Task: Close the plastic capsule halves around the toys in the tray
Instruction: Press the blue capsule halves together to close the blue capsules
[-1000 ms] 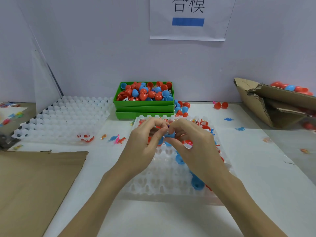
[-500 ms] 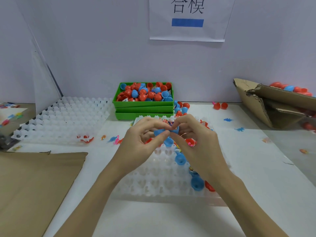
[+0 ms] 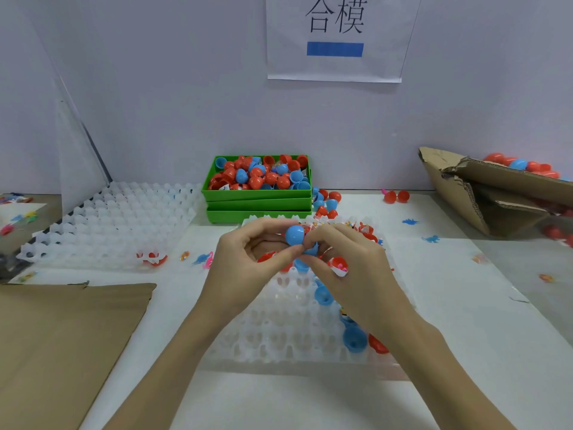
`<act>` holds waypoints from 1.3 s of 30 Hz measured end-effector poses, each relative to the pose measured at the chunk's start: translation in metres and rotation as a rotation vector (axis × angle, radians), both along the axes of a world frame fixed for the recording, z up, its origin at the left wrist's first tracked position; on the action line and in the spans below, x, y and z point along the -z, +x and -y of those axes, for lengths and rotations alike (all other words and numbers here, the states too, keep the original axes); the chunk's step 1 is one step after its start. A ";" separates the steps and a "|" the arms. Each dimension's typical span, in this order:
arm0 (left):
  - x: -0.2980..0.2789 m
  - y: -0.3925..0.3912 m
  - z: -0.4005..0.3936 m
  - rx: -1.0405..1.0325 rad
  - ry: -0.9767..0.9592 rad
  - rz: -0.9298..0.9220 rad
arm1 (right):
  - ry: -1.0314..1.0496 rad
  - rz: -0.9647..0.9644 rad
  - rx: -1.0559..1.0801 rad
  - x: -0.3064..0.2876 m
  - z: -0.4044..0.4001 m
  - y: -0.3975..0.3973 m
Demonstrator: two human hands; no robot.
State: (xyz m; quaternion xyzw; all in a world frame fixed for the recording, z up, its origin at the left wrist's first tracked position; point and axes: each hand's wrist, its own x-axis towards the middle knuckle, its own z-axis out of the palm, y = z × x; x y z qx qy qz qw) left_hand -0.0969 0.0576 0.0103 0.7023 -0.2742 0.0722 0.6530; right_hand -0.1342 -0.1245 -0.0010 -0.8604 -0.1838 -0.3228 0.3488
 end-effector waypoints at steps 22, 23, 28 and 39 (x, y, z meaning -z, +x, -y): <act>-0.004 -0.003 -0.004 0.024 -0.010 0.012 | -0.080 0.149 0.045 -0.008 -0.001 -0.007; -0.004 -0.003 -0.004 0.019 -0.008 0.008 | -0.051 0.139 0.033 -0.009 -0.001 -0.007; -0.006 -0.003 -0.005 0.083 -0.003 -0.022 | 0.019 0.096 0.049 -0.008 -0.001 -0.007; -0.005 -0.002 0.000 0.095 -0.172 -0.304 | 0.135 0.035 0.008 -0.010 -0.006 -0.009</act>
